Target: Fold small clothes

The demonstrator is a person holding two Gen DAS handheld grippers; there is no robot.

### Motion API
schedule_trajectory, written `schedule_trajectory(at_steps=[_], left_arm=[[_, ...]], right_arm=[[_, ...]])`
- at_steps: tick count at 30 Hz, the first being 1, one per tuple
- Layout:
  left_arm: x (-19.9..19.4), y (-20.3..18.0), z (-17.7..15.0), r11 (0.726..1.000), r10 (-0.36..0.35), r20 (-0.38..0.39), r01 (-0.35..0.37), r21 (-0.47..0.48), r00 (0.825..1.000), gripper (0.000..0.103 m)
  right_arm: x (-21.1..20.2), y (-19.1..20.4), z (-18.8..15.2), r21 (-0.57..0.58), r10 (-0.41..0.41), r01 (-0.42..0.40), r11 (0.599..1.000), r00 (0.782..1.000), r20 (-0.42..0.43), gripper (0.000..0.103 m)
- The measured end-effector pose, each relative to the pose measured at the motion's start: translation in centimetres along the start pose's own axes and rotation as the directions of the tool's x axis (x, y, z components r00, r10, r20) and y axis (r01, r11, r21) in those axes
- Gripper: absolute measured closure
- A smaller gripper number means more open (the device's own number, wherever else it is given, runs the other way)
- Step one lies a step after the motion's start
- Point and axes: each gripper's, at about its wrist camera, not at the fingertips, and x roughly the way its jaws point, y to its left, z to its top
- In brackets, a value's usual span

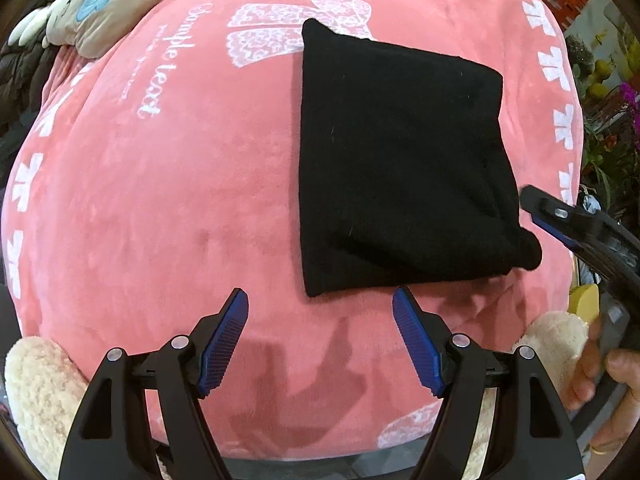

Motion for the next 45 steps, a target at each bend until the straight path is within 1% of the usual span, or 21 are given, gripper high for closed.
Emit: schedule_trajectory(at_steps=[2,4,8,11,12,14,16,17,20,21,22,23,26,29,32,34,35,40,41,43,45], left_arm=[[-0.2,-0.4,0.2,1.0,-0.004,0.004,0.004,0.009,1.0,0.031],[-0.3,-0.7,0.3,1.0,-0.002,0.005,0.002,0.021,1.0,0.03],[-0.1,-0.9,0.7,0.999,0.005,0.007,-0.005,0.035,1.0,0.03],[0.4,-0.8,1.1,1.0,-0.001,-0.003,0.001,0.023,1.0,0.03],[0.6,-0.8,1.3,1.0,-0.004,-0.006,0.004,0.02,1.0,0.03],[0.8,-0.9,1.5,1.0,-0.004,-0.008,0.004,0.02,1.0,0.03],[1.1,-1.1,1.7,1.0,0.001,-0.01,-0.001,0.022,1.0,0.029],[1.2,-1.2,1.8,1.0,0.0,-0.014,0.001,0.021,1.0,0.029],[1.5,-1.4,2.0,1.0,-0.002,-0.022,0.003,0.02,1.0,0.029],[1.6,-1.5,2.1,1.0,0.0,-0.023,0.0,0.023,1.0,0.029],[1.6,-1.6,2.2,1.0,0.0,-0.024,0.001,0.025,1.0,0.029],[1.6,-1.6,2.1,1.0,-0.002,-0.023,0.002,0.027,1.0,0.029],[1.7,-2.0,2.2,0.999,-0.006,-0.017,0.007,0.044,1.0,0.029],[2.3,-2.5,2.2,0.999,-0.007,-0.03,0.008,0.053,1.0,0.029],[2.4,-2.7,2.0,0.999,-0.032,-0.043,0.034,0.037,0.999,0.029],[2.3,-2.6,2.0,0.998,-0.04,-0.04,0.042,0.039,0.998,0.029],[2.4,-2.6,2.0,0.998,-0.044,-0.04,0.046,0.041,0.998,0.028],[3.0,-2.3,2.2,0.998,-0.049,-0.058,0.051,0.027,0.997,0.028],[3.0,-2.1,2.3,0.999,-0.048,-0.056,0.049,0.019,0.997,0.028],[2.9,-2.2,2.5,0.999,-0.047,-0.054,0.048,0.017,0.997,0.028],[2.7,-2.1,2.6,0.999,-0.039,-0.049,0.04,0.02,0.998,0.028]], right_arm=[[1.6,0.3,0.4,-0.005,-0.01,0.01,1.0,1.0,-0.028,0.05],[2.4,1.2,1.2,-0.032,0.012,-0.014,0.999,0.999,-0.042,0.098],[-0.7,1.4,2.5,-0.053,0.019,-0.015,0.998,0.998,0.067,0.099],[1.1,-0.5,3.1,-0.053,-0.127,0.127,0.99,0.992,-0.003,0.096],[1.0,-0.7,3.4,-0.042,-0.122,0.122,0.992,0.993,0.0,0.096],[-0.3,-0.6,4.9,-0.013,-0.058,0.059,0.998,0.997,0.059,0.087],[-0.3,0.2,6.5,-0.028,-0.039,0.041,0.999,0.996,0.075,0.047],[0.2,0.8,7.3,-0.045,-0.024,0.027,0.999,0.997,0.073,0.043],[2.6,2.3,9.4,-0.108,-0.035,0.041,0.993,0.998,0.06,0.043],[3.6,2.4,9.8,-0.125,-0.038,0.045,0.991,0.998,0.053,0.056],[4.9,2.5,10.4,-0.142,-0.025,0.026,0.99,1.0,0.013,0.092],[5.3,2.9,10.9,-0.148,-0.03,0.029,0.989,1.0,-0.008,0.096],[3.5,4.4,13.0,-0.208,0.006,0.015,0.978,0.995,0.1,0.097],[7.6,2.3,13.9,-0.221,-0.119,0.105,0.97,0.992,-0.05,0.095],[5.0,1.2,12.5,-0.158,-0.079,0.079,0.984,0.997,0.005,0.083],[1.8,0.7,10.0,-0.109,-0.014,0.02,0.994,0.998,0.056,0.062],[0.7,0.3,8.5,-0.088,0.013,-0.008,0.996,0.998,0.061,0.062],[0.5,-0.4,1.9,-0.04,-0.042,0.041,0.998,0.999,-0.03,0.062],[1.1,-0.7,0.9,-0.03,-0.044,0.043,0.999,0.998,-0.053,0.067],[1.0,-0.9,-0.3,0.009,-0.016,0.016,1.0,0.997,-0.073,0.095],[-1.7,0.0,-0.5,0.013,0.003,-0.003,1.0,1.0,-0.007,0.096]])
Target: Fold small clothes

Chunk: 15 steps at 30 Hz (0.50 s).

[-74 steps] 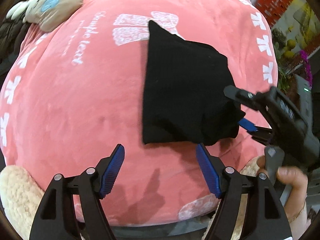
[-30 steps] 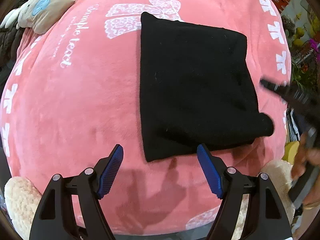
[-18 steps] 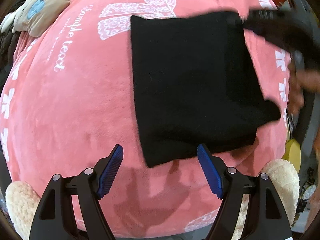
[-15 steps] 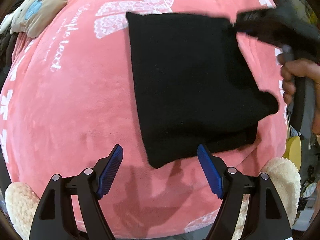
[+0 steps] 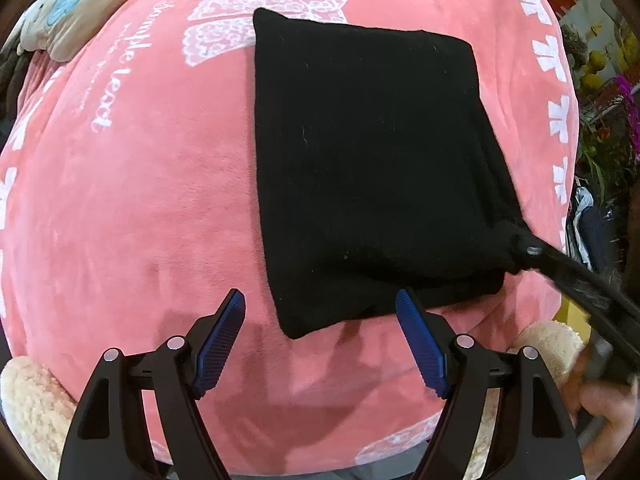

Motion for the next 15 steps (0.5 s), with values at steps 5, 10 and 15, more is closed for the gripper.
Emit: schedule_trajectory(at_steps=[5,10,15], left_arm=[[-0.3,0.1,-0.2,1.0,0.014,0.008,-0.014,0.009,1.0,0.027],[0.1,0.2,-0.4,1.0,0.023,0.0,-0.023,-0.001,1.0,0.027],[0.2,-0.4,-0.6,1.0,0.017,-0.002,-0.017,0.008,1.0,0.027]], right_arm=[[2.4,-0.9,-1.8,-0.078,-0.18,0.171,0.982,0.975,-0.131,0.095],[-0.3,0.7,1.0,-0.04,-0.093,0.093,0.995,0.996,0.001,0.083],[1.2,2.9,5.4,-0.106,-0.067,0.07,0.992,0.997,0.035,0.057]])
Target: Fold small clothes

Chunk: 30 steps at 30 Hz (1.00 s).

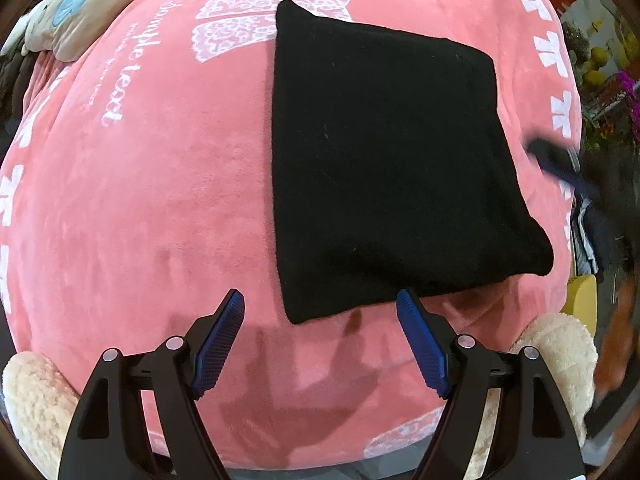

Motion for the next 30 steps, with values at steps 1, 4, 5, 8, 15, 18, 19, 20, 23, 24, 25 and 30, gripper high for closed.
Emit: schedule_trajectory(at_steps=[1,4,5,8,15,18,19,20,23,24,25,30], left_arm=[[0.0,-0.2,0.1,1.0,0.001,0.001,-0.001,0.002,1.0,0.027],[-0.1,-0.1,0.1,1.0,-0.001,0.003,0.001,0.01,1.0,0.027],[-0.1,-0.1,0.1,1.0,-0.004,0.002,0.004,0.01,1.0,0.027],[0.1,0.1,0.2,1.0,-0.004,-0.003,0.004,0.013,1.0,0.027],[0.9,0.6,0.7,1.0,-0.008,-0.018,0.008,0.011,1.0,0.027],[1.0,0.8,0.9,1.0,-0.005,-0.015,0.005,0.015,1.0,0.027],[1.0,0.9,1.0,1.0,-0.008,-0.014,0.008,0.012,1.0,0.027],[1.1,1.0,1.1,1.0,-0.009,-0.018,0.009,0.008,1.0,0.027],[1.0,1.5,1.4,1.0,-0.024,-0.012,0.024,-0.004,1.0,0.027],[0.9,1.5,1.6,0.999,-0.031,-0.007,0.031,-0.006,0.999,0.027],[0.8,1.5,1.8,0.999,-0.041,-0.001,0.041,-0.01,0.999,0.027],[0.7,2.3,2.6,0.996,-0.077,0.018,0.077,-0.036,0.997,0.026]], right_arm=[[1.2,0.4,1.1,-0.019,-0.016,0.016,1.0,1.0,0.009,0.055],[4.4,0.6,2.3,-0.062,-0.077,0.076,0.995,0.997,-0.001,0.065],[5.1,0.4,2.6,-0.067,-0.076,0.075,0.995,0.997,-0.012,0.078],[4.3,-0.2,4.0,-0.038,-0.075,0.076,0.996,0.996,0.049,0.098],[5.5,-2.6,3.8,0.026,-0.075,0.074,0.997,0.997,0.01,0.084],[2.0,-2.9,1.8,0.087,-0.038,0.032,0.996,0.996,0.077,0.047],[1.2,-2.9,0.6,0.098,-0.043,0.035,0.995,0.996,0.082,0.042],[1.0,-2.8,-0.4,0.099,-0.04,0.033,0.995,0.997,0.065,0.042],[1.6,-2.3,-3.2,0.1,-0.046,0.045,0.994,0.999,0.002,0.041],[2.2,-2.0,-4.3,0.097,-0.042,0.044,0.994,0.999,-0.024,0.038],[2.5,-2.0,-4.9,0.093,-0.047,0.051,0.994,0.998,-0.039,0.036],[4.7,-2.9,-7.2,0.154,-0.039,0.054,0.987,0.994,-0.101,0.029]])
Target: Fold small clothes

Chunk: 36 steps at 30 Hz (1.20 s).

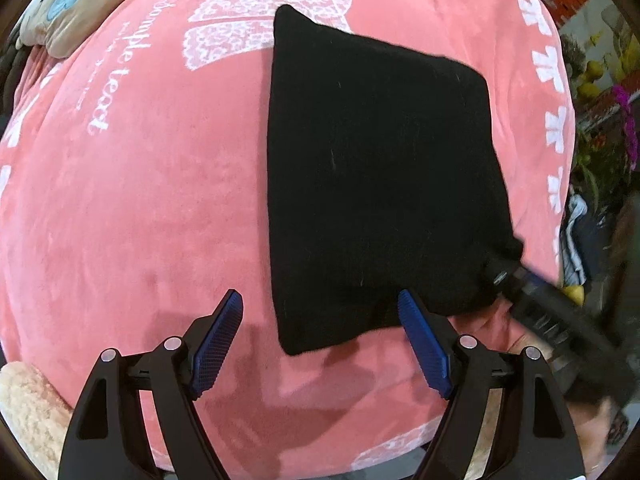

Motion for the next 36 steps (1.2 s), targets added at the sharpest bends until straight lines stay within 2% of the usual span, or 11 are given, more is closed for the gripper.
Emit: schedule_trajectory(at_steps=[2,6,10,12,18,20,22,25,27,30,36], left_arm=[[0.4,0.6,0.4,1.0,-0.019,-0.008,0.019,-0.011,1.0,0.025],[1.7,0.8,1.4,0.999,-0.038,-0.05,0.037,-0.019,0.998,0.024],[3.6,0.9,1.8,0.996,-0.075,-0.095,0.071,-0.048,0.993,0.018],[3.8,0.8,2.0,0.996,-0.076,-0.084,0.072,-0.053,0.994,0.013],[3.4,0.8,1.9,0.995,-0.095,-0.072,0.093,-0.033,0.993,0.012],[3.0,0.8,1.7,0.992,-0.123,-0.062,0.122,-0.023,0.99,0.018],[2.9,0.4,1.6,0.989,-0.147,-0.058,0.147,-0.013,0.987,0.026],[2.8,0.8,1.6,0.987,-0.159,-0.059,0.158,-0.022,0.985,0.036],[2.6,1.1,1.6,0.986,-0.168,-0.062,0.166,-0.026,0.984,0.047],[2.4,1.4,1.6,0.986,-0.168,-0.066,0.168,-0.01,0.983,0.055],[2.1,1.9,1.6,0.986,-0.168,-0.068,0.167,-0.017,0.983,0.061]], right_arm=[[0.3,-0.7,-0.3,0.046,0.033,-0.033,0.998,0.999,-0.006,0.025],[0.1,-0.9,-0.7,0.066,0.086,-0.086,0.994,0.996,-0.005,0.024],[0.5,-0.4,-1.0,0.035,0.08,-0.079,0.996,0.997,-0.006,0.02],[0.6,-0.3,-1.0,0.028,0.071,-0.071,0.997,0.997,0.0,0.02],[0.3,-0.3,-1.0,0.041,0.094,-0.095,0.995,0.995,0.016,0.022],[0.3,-0.5,-0.9,0.043,0.11,-0.111,0.993,0.994,0.022,0.03],[0.3,-0.6,-1.0,0.055,0.14,-0.141,0.988,0.99,0.022,0.044],[0.3,-0.8,-1.0,0.068,0.16,-0.161,0.985,0.987,0.021,0.05],[0.3,-0.9,-0.9,0.078,0.171,-0.172,0.982,0.985,0.02,0.05],[0.5,-0.8,-0.8,0.083,0.177,-0.179,0.98,0.984,0.025,0.05],[0.3,-1.6,-1.3,0.104,0.202,-0.206,0.973,0.978,0.046,0.048]])
